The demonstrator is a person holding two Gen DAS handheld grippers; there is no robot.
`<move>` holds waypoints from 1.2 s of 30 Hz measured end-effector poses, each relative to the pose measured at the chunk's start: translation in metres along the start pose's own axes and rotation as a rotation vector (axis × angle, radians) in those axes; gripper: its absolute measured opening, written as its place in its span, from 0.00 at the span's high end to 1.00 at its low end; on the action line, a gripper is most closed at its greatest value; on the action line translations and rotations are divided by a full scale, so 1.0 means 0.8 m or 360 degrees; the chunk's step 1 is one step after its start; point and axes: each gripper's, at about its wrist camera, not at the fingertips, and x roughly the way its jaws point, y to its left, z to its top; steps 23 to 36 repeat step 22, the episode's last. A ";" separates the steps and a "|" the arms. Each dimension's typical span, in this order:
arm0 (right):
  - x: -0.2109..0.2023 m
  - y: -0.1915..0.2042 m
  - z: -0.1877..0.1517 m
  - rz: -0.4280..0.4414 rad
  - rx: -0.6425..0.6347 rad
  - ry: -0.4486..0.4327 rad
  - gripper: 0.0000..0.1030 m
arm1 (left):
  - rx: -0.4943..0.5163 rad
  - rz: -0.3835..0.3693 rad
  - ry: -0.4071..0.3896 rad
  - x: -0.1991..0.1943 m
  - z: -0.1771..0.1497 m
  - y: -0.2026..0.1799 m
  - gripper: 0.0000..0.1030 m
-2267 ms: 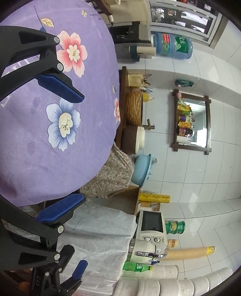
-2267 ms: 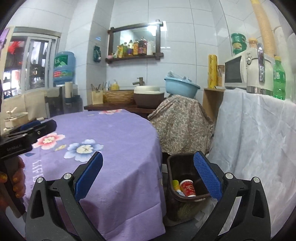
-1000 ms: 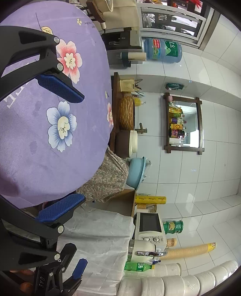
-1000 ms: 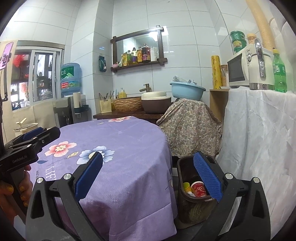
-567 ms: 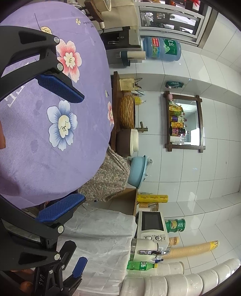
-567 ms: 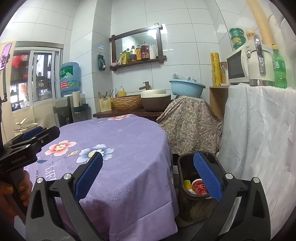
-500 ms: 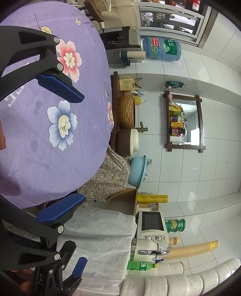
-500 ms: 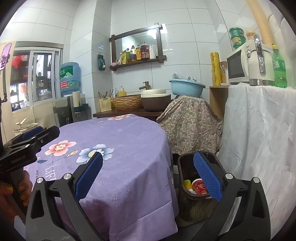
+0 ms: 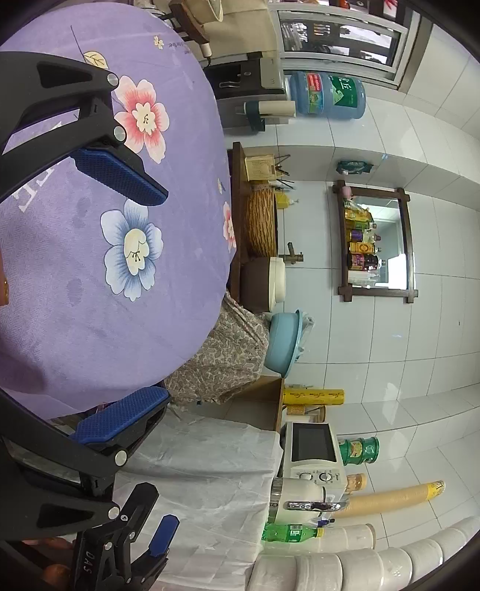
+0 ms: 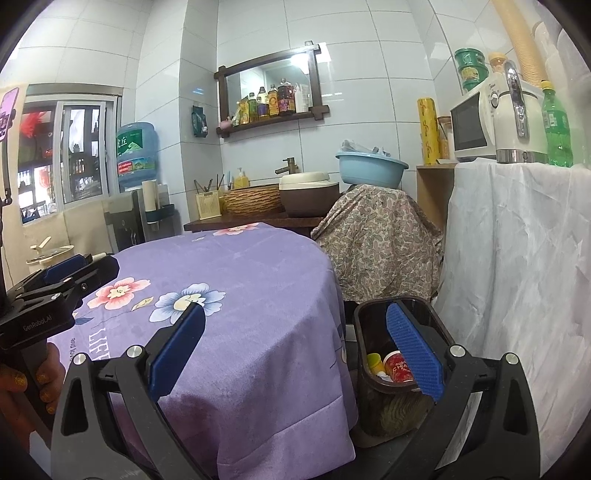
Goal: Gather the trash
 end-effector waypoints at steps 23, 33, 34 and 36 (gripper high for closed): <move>0.004 -0.004 -0.003 -0.0008 0.0019 0.0022 0.06 | -0.0002 -0.0002 0.0053 0.008 -0.005 -0.011 0.05; 0.004 -0.004 -0.003 -0.0008 0.0019 0.0022 0.06 | -0.0002 -0.0002 0.0053 0.008 -0.005 -0.011 0.05; 0.004 -0.004 -0.003 -0.0008 0.0019 0.0022 0.06 | -0.0002 -0.0002 0.0053 0.008 -0.005 -0.011 0.05; 0.004 -0.004 -0.003 -0.0008 0.0019 0.0022 0.06 | -0.0002 -0.0002 0.0053 0.008 -0.005 -0.011 0.05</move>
